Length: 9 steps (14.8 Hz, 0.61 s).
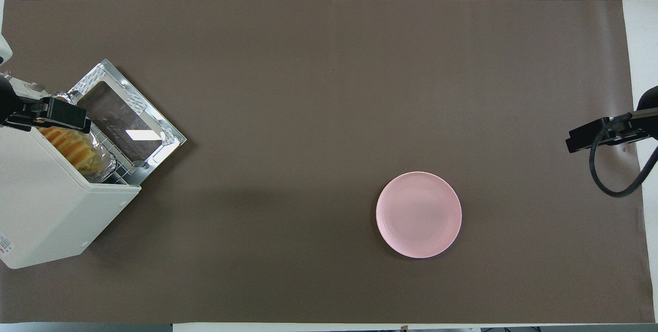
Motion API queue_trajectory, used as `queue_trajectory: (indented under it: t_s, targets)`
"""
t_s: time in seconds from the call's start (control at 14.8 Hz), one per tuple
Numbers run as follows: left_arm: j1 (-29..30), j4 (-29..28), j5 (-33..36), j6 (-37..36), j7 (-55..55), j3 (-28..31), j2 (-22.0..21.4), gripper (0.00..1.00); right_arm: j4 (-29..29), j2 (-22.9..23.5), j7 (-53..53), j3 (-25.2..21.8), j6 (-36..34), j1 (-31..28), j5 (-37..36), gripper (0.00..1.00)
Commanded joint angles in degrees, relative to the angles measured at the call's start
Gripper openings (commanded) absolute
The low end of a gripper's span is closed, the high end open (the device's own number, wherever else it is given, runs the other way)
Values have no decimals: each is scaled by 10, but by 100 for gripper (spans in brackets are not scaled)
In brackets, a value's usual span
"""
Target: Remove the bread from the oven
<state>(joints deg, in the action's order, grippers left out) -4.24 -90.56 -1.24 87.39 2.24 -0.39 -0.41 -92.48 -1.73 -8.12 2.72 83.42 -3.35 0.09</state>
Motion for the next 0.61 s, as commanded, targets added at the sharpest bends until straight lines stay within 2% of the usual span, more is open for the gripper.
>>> queue_trajectory:
  t_s: [0.0,0.4,0.54]
  targets:
    - [1,-17,-10,5,0,5,-16,100,-17,-14,6,4,3,-4,-1,100]
    - [1,-18,-10,1,0,5,-17,100,-17,-14,6,4,3,-4,-1,100]
    - [-1,-20,-10,-24,-5,6,-19,100,-17,-14,6,4,3,-4,-1,100]
